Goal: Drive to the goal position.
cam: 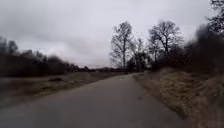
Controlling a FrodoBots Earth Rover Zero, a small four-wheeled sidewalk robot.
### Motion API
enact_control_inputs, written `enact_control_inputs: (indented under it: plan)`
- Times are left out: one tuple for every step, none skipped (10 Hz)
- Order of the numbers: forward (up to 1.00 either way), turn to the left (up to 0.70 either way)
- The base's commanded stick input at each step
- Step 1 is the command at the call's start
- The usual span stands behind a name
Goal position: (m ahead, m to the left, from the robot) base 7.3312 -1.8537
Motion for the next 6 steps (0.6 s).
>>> enact_control_inputs:
  plan:
    - [1.0, 0.0]
    - [1.0, 0.0]
    - [1.0, 0.0]
    - [1.0, 0.0]
    - [1.0, 0.0]
    - [1.0, 0.0]
